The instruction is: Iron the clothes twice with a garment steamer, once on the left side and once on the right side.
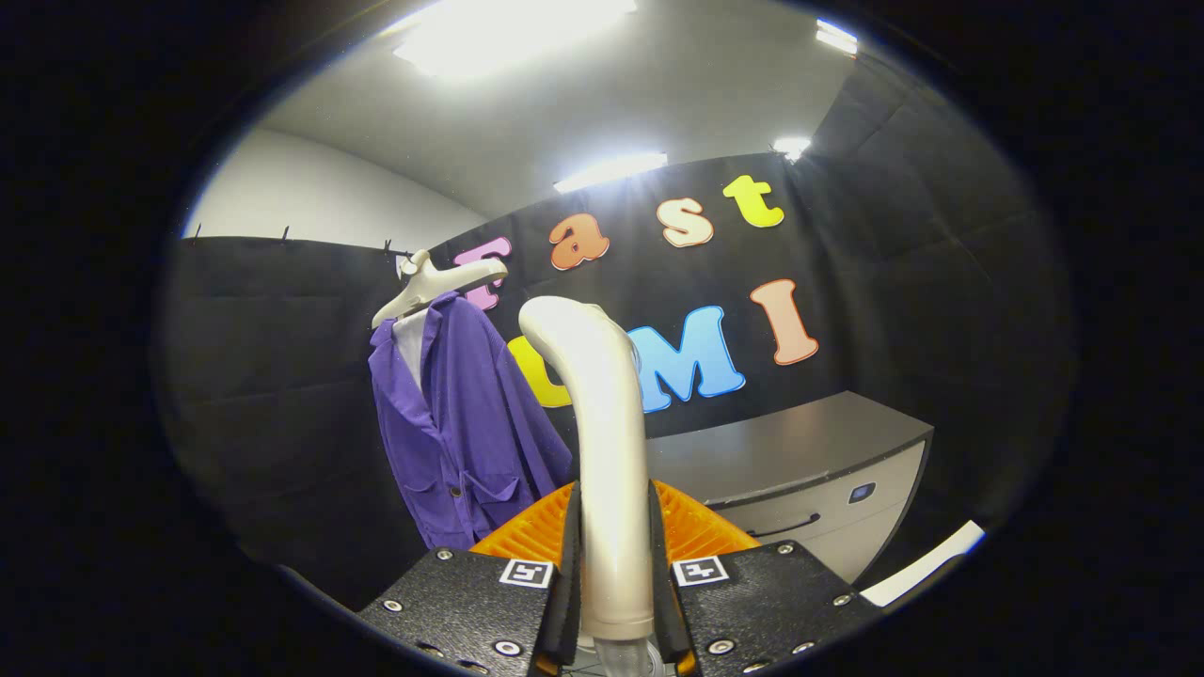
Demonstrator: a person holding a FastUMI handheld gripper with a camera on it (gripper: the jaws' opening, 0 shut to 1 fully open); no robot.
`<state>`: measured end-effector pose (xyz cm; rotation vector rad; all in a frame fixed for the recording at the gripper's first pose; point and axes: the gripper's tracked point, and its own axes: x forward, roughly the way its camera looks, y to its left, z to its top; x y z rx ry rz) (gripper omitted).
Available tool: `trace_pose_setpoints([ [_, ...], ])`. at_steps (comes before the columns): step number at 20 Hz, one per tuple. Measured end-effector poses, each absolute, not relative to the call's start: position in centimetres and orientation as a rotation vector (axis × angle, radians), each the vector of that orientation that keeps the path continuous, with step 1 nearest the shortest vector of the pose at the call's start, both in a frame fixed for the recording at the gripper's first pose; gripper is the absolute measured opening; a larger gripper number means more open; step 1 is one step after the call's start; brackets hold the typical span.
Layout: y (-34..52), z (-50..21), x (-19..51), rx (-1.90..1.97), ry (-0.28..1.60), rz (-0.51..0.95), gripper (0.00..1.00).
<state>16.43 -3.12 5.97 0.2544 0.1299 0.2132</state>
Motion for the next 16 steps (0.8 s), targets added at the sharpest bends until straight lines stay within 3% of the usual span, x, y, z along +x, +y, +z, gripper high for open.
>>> trace_pose_setpoints([
  [10,-0.1,0.7,10.8,0.142,0.12,0.104,0.32],
  [16,2.3,2.7,11.6,0.118,0.002,0.111,0.32],
])
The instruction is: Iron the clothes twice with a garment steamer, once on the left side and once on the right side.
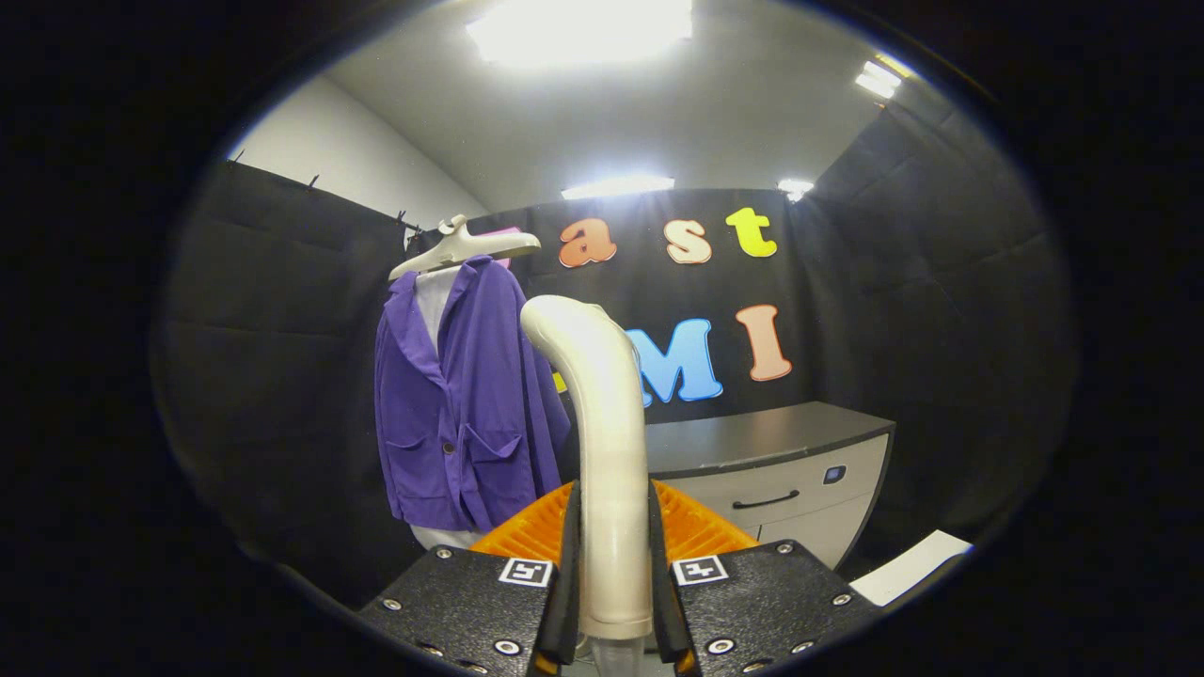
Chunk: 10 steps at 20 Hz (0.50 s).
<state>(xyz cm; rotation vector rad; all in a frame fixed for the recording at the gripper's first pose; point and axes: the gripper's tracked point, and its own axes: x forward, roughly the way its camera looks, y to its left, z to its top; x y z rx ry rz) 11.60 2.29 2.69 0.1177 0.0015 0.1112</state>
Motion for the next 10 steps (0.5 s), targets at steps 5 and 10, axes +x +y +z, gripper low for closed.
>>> trace_pose_setpoints([
  [5,5.8,6.9,15.3,0.074,-0.068,0.183,0.32],
  [10,9.6,11.4,19.4,0.018,-0.139,0.235,0.32],
])
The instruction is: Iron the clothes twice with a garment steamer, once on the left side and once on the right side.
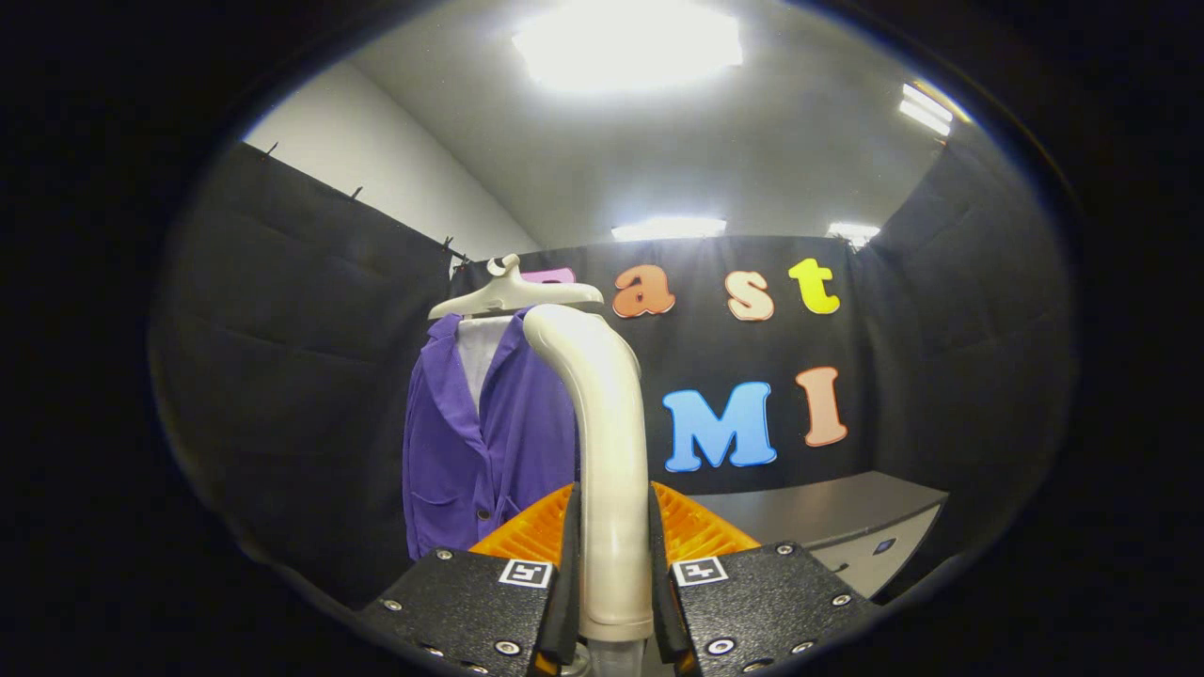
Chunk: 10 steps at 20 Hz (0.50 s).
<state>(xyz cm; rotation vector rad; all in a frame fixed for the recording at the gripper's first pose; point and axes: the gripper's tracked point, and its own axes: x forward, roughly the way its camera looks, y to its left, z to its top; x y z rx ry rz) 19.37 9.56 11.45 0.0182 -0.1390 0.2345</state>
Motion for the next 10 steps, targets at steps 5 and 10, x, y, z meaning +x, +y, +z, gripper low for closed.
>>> trace_pose_setpoints([
  [5,14.2,14.6,23.8,0.004,-0.172,0.303,0.32],
  [10,17.2,14.9,28.7,-0.022,-0.174,0.316,0.33],
])
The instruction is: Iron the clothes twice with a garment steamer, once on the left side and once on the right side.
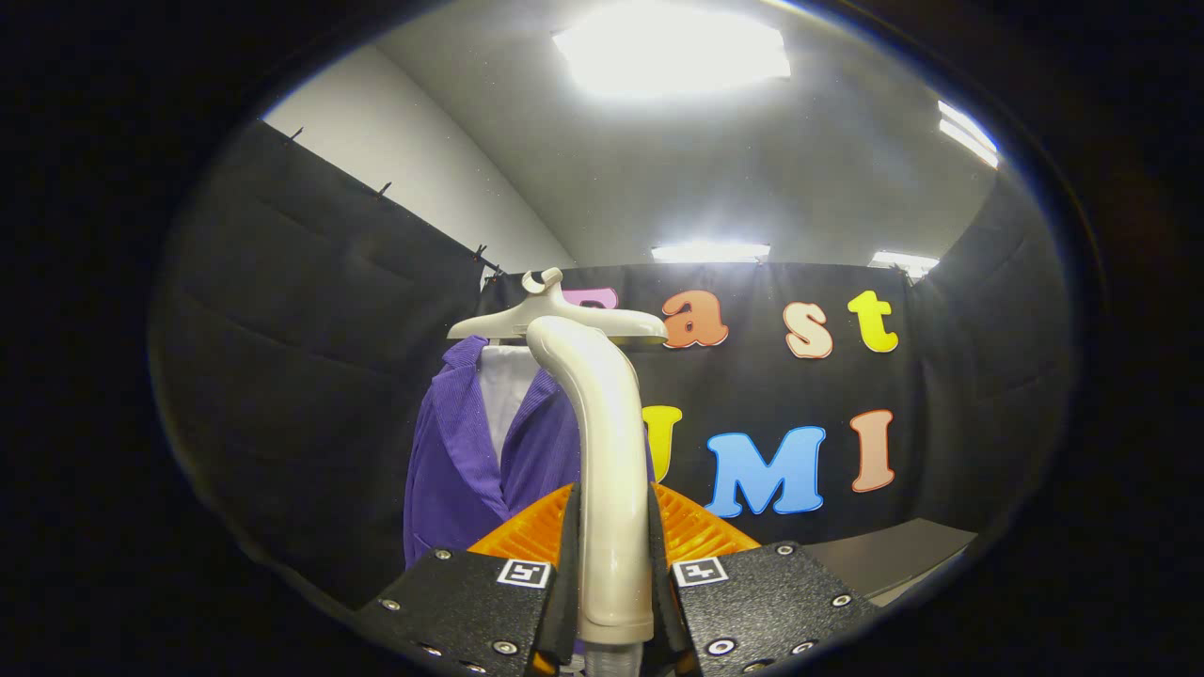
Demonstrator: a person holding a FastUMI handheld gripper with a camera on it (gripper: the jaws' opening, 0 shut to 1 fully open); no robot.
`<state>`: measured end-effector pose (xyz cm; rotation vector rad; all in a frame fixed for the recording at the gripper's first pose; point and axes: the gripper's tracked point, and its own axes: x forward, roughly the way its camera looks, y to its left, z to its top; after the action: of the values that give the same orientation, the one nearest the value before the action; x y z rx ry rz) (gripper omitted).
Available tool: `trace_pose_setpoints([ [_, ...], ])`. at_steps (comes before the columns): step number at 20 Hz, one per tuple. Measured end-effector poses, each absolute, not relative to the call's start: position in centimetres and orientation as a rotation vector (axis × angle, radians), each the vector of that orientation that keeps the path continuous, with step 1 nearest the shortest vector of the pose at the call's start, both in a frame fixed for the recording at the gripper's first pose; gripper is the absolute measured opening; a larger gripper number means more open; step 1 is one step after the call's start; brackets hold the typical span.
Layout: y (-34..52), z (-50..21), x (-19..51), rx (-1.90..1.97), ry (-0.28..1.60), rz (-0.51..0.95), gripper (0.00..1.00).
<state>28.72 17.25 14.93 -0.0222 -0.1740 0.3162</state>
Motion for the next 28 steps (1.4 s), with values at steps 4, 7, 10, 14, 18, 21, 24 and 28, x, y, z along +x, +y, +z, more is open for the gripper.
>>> trace_pose_setpoints([
  [4,17.9,11.7,30.1,0.01,-0.102,0.315,0.33],
  [7,18.0,8.1,30.5,-0.005,-0.023,0.326,0.33],
  [10,17.5,4.9,30.1,-0.007,0.035,0.31,0.33],
  [14,17.2,-0.1,28.6,-0.016,0.125,0.314,0.33],
  [18,16.8,-4.1,26.4,-0.014,0.205,0.301,0.33],
  [21,16.7,-6.3,25.2,-0.012,0.25,0.284,0.33],
  [24,16.4,-8.7,24.1,-0.02,0.294,0.271,0.33],
  [28,16.3,-11.3,22.8,-0.017,0.354,0.268,0.33],
])
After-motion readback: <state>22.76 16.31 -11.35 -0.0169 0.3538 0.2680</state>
